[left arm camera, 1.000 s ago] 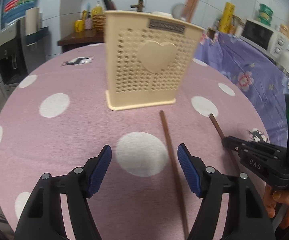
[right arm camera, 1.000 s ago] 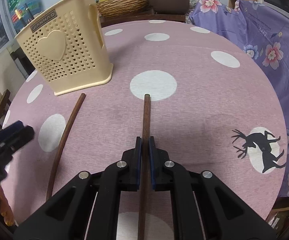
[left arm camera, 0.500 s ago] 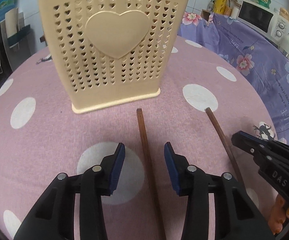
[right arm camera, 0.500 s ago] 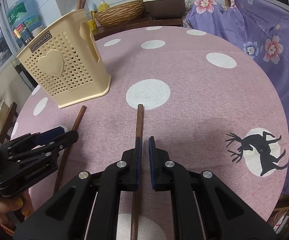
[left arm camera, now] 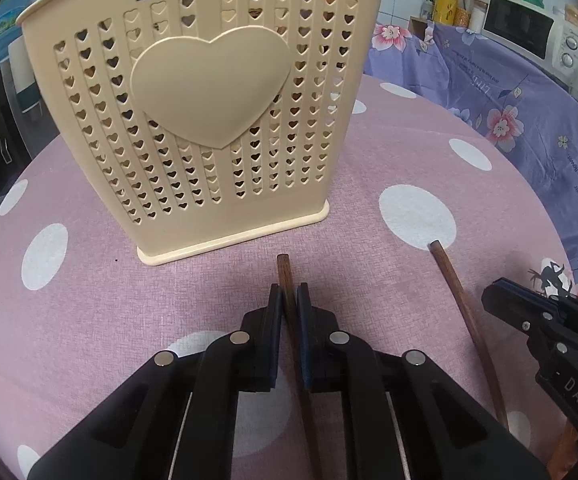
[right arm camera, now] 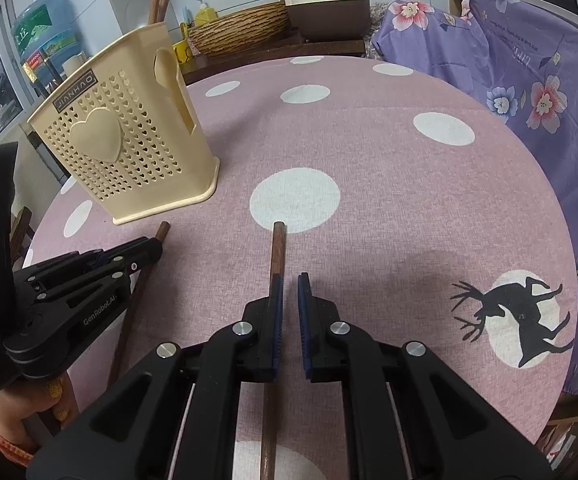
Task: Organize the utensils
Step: 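Close the left gripper on the last brown chopstick while the right gripper holds its chopstick, then lift both brown chopsticks and carry them up over the basket with both grippers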
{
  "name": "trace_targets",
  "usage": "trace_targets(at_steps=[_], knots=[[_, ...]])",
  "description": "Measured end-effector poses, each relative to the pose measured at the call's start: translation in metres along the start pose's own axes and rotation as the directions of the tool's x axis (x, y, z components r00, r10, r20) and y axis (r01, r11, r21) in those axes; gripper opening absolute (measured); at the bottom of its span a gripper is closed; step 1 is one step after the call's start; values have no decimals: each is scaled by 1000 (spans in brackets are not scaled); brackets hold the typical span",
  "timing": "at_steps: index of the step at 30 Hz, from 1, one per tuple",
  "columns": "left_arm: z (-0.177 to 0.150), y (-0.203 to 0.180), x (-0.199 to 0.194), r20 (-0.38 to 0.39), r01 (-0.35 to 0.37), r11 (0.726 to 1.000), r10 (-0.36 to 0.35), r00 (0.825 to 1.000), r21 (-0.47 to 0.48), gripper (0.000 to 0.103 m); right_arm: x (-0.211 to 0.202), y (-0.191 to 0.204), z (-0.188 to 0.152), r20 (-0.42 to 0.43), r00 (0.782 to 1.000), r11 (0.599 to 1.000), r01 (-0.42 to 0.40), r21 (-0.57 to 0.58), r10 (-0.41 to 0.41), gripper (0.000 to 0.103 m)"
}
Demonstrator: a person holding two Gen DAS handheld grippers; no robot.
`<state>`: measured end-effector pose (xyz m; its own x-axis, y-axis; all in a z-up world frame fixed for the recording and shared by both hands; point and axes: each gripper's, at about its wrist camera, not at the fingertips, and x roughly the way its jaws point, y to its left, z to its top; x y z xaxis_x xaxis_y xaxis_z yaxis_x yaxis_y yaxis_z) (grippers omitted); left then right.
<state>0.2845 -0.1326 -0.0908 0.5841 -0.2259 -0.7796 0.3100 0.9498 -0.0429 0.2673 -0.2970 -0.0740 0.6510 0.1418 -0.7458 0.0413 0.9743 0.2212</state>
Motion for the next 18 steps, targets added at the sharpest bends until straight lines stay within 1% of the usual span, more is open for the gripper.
trace_targets(at_steps=[1,2,3,4,6,9,12,14,18], knots=[[-1,1,-1,0,3,1000,-3,1000,-4,9,1,1,1,0,1000,1000,-2,-2,2,18],[-2,2,-2,0,6,1000,-6,1000,-8,9,2,1,2,0,1000,1000,-7,-1,7,30],[-3,3,-3,0,10,1000,-10,1000,-12,9,2,2,3,3,1000,1000,-9,-1,9,34],[-3,3,-3,0,11,1000,-11,1000,-13,9,3,3,3,5,1000,1000,-4,-4,4,35],[-5,7,-5,2,14,1000,-14,1000,-18,9,7,7,5,2,1000,1000,12,-21,-12,35],[-5,8,-5,0,17,1000,-17,1000,-19,9,15,11,8,-19,1000,999,11,-39,-11,35],[-4,7,-4,-2,17,1000,-17,1000,-18,9,22,16,11,-32,999,997,37,-66,-39,34],[-3,7,-4,-2,15,1000,-15,1000,-14,9,27,18,13,-47,998,996,45,-72,-49,28],[-3,5,-4,0,10,1000,-10,1000,-10,9,32,27,15,-48,994,988,89,-126,-96,22]])
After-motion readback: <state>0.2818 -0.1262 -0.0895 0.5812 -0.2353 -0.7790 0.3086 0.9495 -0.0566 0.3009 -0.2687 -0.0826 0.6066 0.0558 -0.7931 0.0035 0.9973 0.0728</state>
